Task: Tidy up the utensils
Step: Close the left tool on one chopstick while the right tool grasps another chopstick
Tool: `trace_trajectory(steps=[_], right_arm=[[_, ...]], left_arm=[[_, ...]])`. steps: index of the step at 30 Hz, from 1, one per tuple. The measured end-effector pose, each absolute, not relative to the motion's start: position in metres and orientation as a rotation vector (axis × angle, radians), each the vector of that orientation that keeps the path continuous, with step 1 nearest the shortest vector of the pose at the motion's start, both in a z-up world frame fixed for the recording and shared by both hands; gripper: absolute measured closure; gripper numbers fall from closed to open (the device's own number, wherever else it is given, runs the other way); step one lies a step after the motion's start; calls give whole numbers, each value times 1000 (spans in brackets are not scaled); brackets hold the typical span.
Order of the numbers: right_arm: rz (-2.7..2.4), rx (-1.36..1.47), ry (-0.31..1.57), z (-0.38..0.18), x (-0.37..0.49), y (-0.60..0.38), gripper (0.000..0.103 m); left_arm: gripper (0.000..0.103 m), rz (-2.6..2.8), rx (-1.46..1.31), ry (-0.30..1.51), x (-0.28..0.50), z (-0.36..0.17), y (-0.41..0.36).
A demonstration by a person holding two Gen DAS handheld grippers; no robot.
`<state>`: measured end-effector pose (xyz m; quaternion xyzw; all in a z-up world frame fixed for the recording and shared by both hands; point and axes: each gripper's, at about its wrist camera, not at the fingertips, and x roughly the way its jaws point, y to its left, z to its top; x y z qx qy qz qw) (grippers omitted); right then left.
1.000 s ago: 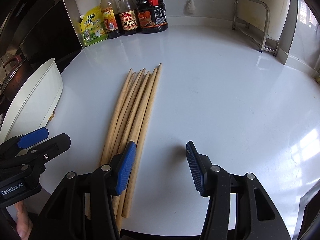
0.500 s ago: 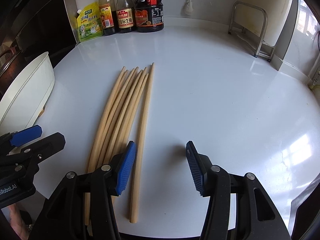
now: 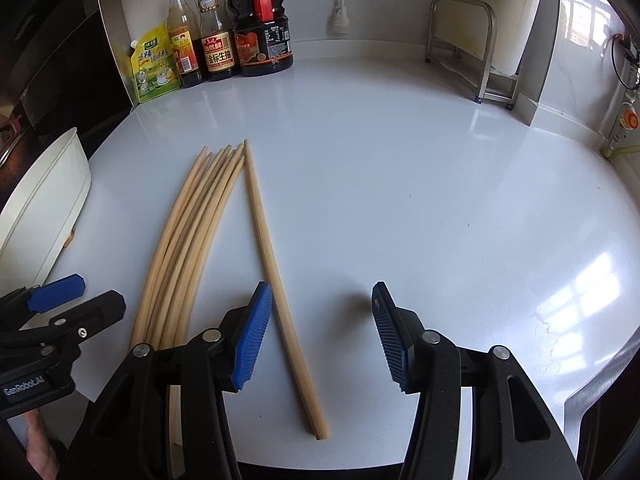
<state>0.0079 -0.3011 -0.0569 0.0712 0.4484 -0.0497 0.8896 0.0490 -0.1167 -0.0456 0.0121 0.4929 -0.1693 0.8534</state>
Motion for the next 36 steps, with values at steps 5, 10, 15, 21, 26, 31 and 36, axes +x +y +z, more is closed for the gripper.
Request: trace_trajectory(steps=[5, 10, 15, 21, 26, 31, 36], right_arm=[[-94, 150, 916, -53, 6, -300, 53], [-93, 155, 917, -54, 7, -302, 53], [-95, 155, 916, -55, 7, -302, 53], [-95, 154, 915, -55, 7, -301, 53], [-86, 146, 915, -55, 8, -299, 53], [-70, 111, 920, -55, 16, -291, 53], [-62, 71, 930, -59, 25, -283, 53]], left_arm=[[28, -357, 46, 1044, 48, -51, -122], [28, -340, 74, 1039, 47, -52, -126], [28, -291, 112, 1033, 50, -54, -128], [42, -264, 137, 1016, 51, -53, -126], [48, -253, 134, 1012, 52, -52, -121], [45, -246, 136, 1011, 61, -53, -119], [45, -244, 138, 999, 72, -54, -123]])
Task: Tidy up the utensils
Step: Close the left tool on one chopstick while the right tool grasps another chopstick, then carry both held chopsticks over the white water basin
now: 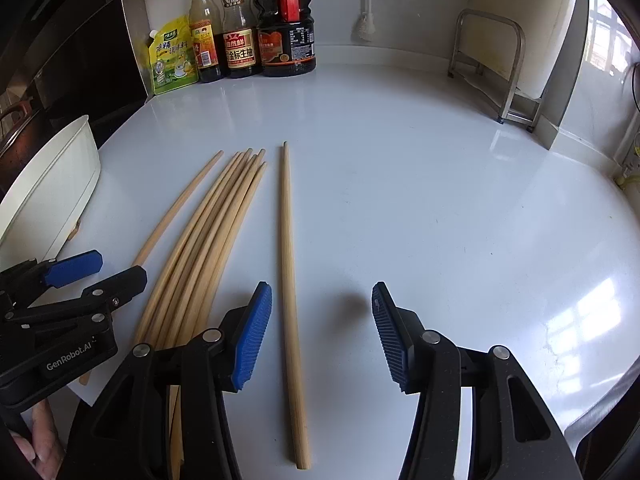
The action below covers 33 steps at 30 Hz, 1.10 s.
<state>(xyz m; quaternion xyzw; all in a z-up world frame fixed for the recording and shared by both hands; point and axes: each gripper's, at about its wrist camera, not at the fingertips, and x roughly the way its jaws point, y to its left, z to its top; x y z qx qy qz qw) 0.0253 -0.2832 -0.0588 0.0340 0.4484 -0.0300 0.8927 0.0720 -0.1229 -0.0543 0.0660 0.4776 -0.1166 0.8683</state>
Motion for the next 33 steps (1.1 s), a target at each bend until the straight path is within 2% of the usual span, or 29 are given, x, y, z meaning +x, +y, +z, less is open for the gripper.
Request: trace_trajectory(steps=[6, 8, 9, 11, 12, 13, 14, 15, 24, 33], right_arm=[[-70, 39, 932, -63, 34, -282, 53], [-66, 39, 926, -63, 35, -282, 55], [-62, 34, 922, -62, 34, -281, 61], [-47, 19, 920, -62, 35, -277, 69], [-35, 11, 922, -61, 36, -275, 77], [-23, 0, 925, -61, 36, -271, 88], [-14, -13, 928, -60, 37, -268, 94], [-12, -24, 929, -60, 38, -266, 97], [18, 142, 902, -52, 28, -282, 97], [70, 231, 824, -16, 15, -271, 97]], left_arm=[[45, -252, 139, 989, 80, -55, -129], [56, -260, 139, 986, 80, -54, -130], [60, -268, 140, 985, 80, -54, -131], [78, -289, 144, 987, 79, -52, -134], [83, -298, 144, 990, 78, -52, -135], [92, -309, 140, 994, 78, -52, -136], [95, -322, 135, 1000, 78, -52, -138], [95, -332, 131, 1003, 77, -52, -138], [96, -389, 35, 1037, 71, -46, -124], [96, -420, -42, 942, 53, 2, -95]])
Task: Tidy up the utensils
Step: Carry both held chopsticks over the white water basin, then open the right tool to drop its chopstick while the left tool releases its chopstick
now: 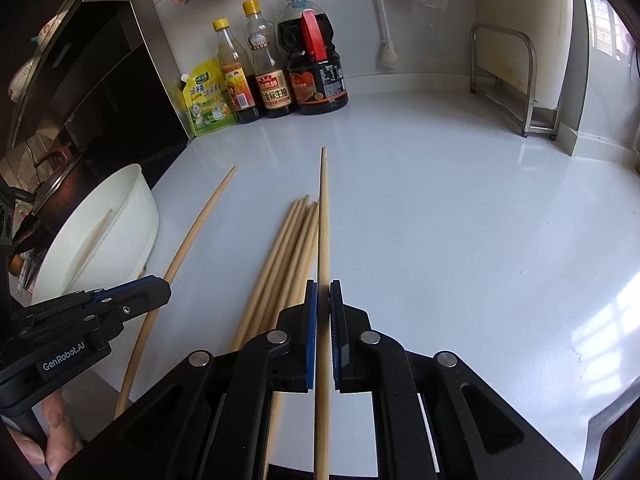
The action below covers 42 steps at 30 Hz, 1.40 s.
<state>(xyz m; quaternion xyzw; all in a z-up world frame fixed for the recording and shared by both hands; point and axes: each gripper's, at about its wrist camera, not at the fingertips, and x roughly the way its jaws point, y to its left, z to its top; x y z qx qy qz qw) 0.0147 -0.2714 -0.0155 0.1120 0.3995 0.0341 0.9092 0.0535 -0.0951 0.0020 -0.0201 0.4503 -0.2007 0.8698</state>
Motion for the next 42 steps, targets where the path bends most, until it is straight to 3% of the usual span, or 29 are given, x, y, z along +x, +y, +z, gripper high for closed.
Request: trace_trajectory(steps=[16, 25, 35, 36, 38, 41, 42], right_arm=[[395, 133, 766, 51, 84, -102, 97], [466, 87, 884, 24, 130, -11, 97], [440, 65, 972, 0, 142, 13, 97], [437, 73, 963, 1, 141, 12, 94], [431, 85, 939, 5, 136, 8, 84], [413, 70, 906, 10, 128, 4, 84], [412, 73, 900, 11, 125, 2, 84]], left_arm=[[95, -152, -138, 798, 78, 66, 70], [95, -70, -179, 852, 111, 30, 133], [95, -42, -221, 918, 127, 5, 159], [94, -39, -230, 919, 126, 4, 161], [78, -30, -238, 907, 124, 4, 165], [58, -14, -250, 883, 116, 7, 170], [57, -8, -252, 874, 113, 8, 172]])
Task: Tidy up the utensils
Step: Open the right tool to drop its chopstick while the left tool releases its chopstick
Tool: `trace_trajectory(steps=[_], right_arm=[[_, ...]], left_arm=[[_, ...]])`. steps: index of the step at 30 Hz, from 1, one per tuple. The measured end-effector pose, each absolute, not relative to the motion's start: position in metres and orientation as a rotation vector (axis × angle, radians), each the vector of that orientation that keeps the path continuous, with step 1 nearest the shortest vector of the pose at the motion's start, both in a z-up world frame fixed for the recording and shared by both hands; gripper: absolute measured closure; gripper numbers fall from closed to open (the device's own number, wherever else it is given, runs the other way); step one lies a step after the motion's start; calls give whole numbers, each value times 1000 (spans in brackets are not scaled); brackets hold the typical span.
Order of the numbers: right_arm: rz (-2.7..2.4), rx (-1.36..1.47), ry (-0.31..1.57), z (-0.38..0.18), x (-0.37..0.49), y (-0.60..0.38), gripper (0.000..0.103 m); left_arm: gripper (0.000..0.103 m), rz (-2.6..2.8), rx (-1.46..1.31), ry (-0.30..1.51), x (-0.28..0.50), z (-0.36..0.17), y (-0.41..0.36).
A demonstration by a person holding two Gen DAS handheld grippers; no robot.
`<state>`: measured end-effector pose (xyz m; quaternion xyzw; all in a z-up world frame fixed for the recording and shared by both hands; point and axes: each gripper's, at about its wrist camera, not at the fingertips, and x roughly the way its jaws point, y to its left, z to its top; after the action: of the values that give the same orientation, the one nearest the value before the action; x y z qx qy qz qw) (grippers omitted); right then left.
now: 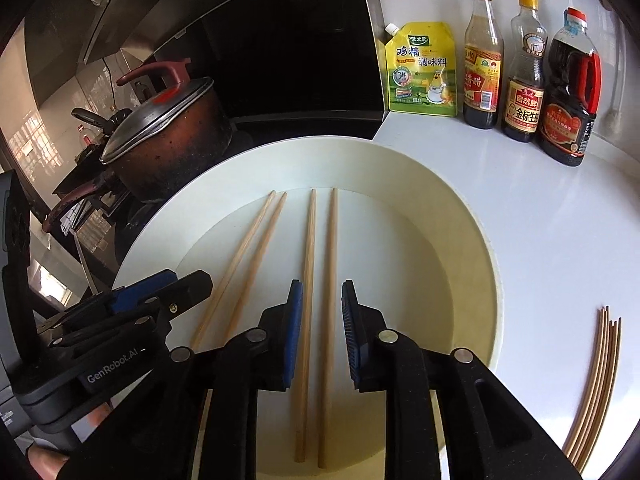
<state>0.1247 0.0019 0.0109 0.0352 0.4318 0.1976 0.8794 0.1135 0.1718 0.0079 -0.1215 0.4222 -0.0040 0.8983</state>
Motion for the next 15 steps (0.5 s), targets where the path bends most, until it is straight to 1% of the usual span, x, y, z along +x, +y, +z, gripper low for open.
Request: trace_trajectory(steps=[3, 5, 10, 15], right_arm=[[411, 89, 885, 15, 117, -5, 84], [406, 85, 873, 18, 112, -9, 84], [389, 85, 844, 21, 96, -19, 81], [361, 112, 795, 25, 76, -35, 81]], left_arm=[[56, -2, -246, 860, 105, 12, 172], [53, 1, -247, 857, 99, 13, 170], [53, 12, -233, 851, 84, 16, 164], [51, 27, -230, 847, 70, 14, 153]])
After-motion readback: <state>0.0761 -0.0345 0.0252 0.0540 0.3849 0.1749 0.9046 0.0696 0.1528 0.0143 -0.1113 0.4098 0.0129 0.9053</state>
